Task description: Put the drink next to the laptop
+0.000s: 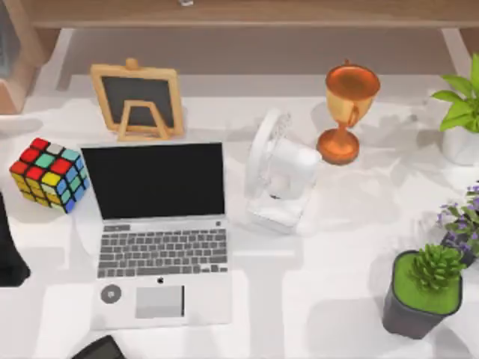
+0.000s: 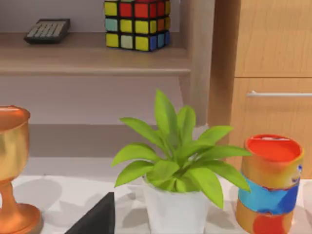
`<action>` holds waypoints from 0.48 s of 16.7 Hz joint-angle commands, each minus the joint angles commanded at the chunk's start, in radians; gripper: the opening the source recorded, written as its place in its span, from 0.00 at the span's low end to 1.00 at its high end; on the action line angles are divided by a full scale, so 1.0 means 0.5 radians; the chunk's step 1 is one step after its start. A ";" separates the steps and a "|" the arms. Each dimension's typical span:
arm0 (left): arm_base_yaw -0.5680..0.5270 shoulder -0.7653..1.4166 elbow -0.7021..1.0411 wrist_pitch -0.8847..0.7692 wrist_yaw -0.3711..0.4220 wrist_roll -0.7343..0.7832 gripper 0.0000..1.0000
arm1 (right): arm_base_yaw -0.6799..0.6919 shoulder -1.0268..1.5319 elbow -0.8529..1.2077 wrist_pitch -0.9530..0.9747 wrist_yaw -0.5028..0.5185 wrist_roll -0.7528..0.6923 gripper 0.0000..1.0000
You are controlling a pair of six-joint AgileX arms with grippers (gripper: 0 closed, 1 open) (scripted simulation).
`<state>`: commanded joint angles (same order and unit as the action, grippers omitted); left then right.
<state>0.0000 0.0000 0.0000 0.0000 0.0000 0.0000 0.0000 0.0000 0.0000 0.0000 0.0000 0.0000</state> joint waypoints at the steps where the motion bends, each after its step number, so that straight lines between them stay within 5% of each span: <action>1: 0.000 0.000 0.000 0.000 0.000 0.000 1.00 | 0.000 0.000 0.000 0.000 0.000 0.000 1.00; 8: 0.142 0.430 0.038 0.298 0.240 0.054 1.00 | 0.000 0.000 0.000 0.000 0.000 0.000 1.00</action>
<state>0.0712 0.2149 0.0188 0.1490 0.1201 0.0271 0.0000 0.0000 0.0000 0.0000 0.0000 0.0000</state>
